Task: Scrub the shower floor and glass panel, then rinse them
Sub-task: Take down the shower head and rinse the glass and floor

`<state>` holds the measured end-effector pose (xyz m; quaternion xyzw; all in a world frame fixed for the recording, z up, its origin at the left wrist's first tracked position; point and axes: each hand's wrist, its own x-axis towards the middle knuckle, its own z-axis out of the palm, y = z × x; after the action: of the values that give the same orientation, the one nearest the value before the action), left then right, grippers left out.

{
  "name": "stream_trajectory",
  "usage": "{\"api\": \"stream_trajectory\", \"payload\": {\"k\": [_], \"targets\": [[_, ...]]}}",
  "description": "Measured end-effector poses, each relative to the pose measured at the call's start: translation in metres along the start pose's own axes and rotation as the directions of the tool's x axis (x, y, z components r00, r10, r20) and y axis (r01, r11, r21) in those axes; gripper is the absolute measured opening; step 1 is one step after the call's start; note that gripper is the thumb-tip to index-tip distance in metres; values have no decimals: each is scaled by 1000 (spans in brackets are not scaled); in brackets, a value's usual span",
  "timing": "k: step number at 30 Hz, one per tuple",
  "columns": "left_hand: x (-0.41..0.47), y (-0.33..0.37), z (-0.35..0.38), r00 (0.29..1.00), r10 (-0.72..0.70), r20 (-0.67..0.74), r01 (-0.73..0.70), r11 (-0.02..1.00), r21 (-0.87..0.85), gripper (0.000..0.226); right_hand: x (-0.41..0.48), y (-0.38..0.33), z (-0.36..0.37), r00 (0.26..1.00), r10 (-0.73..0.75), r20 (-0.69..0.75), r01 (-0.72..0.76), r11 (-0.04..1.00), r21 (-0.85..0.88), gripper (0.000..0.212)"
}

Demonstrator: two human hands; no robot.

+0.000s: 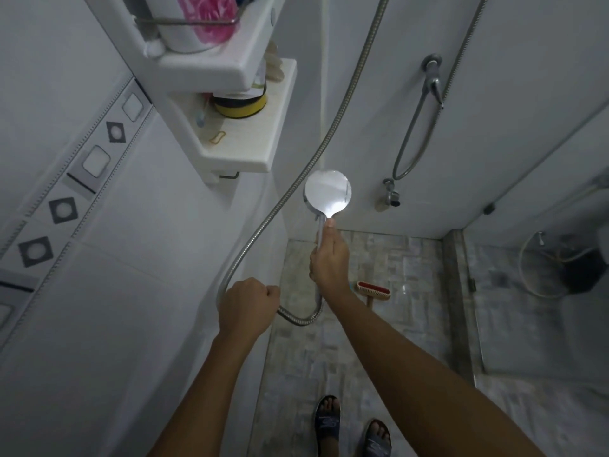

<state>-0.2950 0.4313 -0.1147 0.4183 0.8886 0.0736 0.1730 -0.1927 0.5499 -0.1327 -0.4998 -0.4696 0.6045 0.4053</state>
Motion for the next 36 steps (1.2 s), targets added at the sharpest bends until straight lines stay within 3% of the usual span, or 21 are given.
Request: {"api": "stream_trajectory", "payload": {"k": [9,13,19,22,25,28,36], "targets": [[-3,35,2,997,74,15,-73,996,-42,52,14,-14,-38,966,-146,-215,136,989,-61,44],[-6,46,8,991,128,32,-126,991,-44,53,10,-21,-41,964,-226,-137,209,969,-128,38],[-12,21,-2,996,77,40,-79,996,35,50,-6,-12,-27,989,-141,-39,136,985,-111,35],[-19,4,-2,997,43,62,-47,997,66,47,-20,9,-19,999,12,-31,-14,998,-64,57],[-30,-6,3,995,14,104,-22,997,73,45,-36,27,-15,993,104,-52,-108,991,-78,60],[-40,-10,10,991,-2,136,-8,997,73,46,-47,36,-17,988,127,-82,-136,984,-117,63],[-41,10,20,979,38,198,-40,999,4,49,-53,27,-43,989,89,-119,-104,987,-121,44]]}}
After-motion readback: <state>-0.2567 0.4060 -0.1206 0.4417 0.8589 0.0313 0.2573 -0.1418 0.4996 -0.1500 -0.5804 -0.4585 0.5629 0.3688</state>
